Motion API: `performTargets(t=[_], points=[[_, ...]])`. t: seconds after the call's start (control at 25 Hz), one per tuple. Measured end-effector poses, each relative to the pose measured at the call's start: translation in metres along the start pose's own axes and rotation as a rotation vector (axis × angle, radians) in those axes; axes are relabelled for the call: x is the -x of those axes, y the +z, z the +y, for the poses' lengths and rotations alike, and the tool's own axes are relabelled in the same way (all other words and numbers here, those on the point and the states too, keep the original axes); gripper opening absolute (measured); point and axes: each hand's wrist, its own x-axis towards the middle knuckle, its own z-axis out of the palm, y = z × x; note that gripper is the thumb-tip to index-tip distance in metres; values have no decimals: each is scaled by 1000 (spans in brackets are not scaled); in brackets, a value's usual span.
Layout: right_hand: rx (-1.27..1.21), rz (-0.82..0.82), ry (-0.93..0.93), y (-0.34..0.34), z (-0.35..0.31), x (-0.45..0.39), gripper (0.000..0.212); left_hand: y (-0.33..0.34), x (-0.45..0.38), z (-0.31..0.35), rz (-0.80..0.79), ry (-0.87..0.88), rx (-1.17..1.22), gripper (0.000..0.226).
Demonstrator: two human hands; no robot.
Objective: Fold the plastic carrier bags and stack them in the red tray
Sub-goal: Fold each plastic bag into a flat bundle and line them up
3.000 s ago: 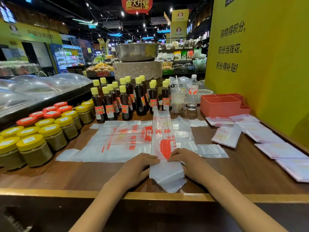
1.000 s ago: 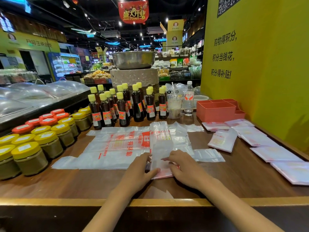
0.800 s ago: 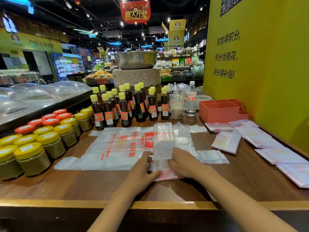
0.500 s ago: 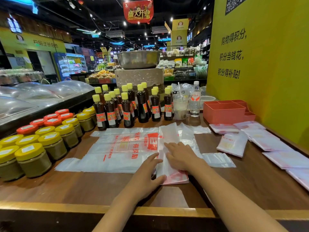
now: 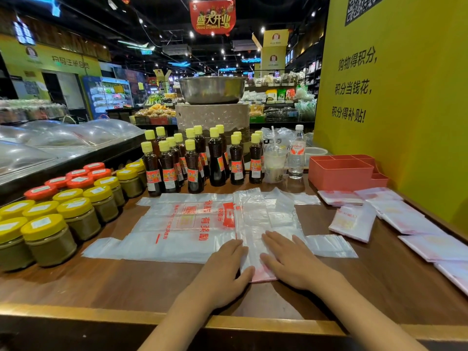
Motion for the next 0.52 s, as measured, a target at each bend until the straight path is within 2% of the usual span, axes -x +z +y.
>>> performTargets(t=[0.24,0.36,0.44,0.52], points=[[99,-68,-9,0,0,-7,66,-14,-26,-19,-184,138,-210,76],[56,-56,-24,-4,3,-9,67,-14,-29,-30,-261,104,-170,85],[-16,-21,-22,-7,6,-9,65,-13,-29,-33,-291,80,-119,95],[-227,11,1,-13,12,-6,58,-16,-29,-33,-303,66,-96,105]])
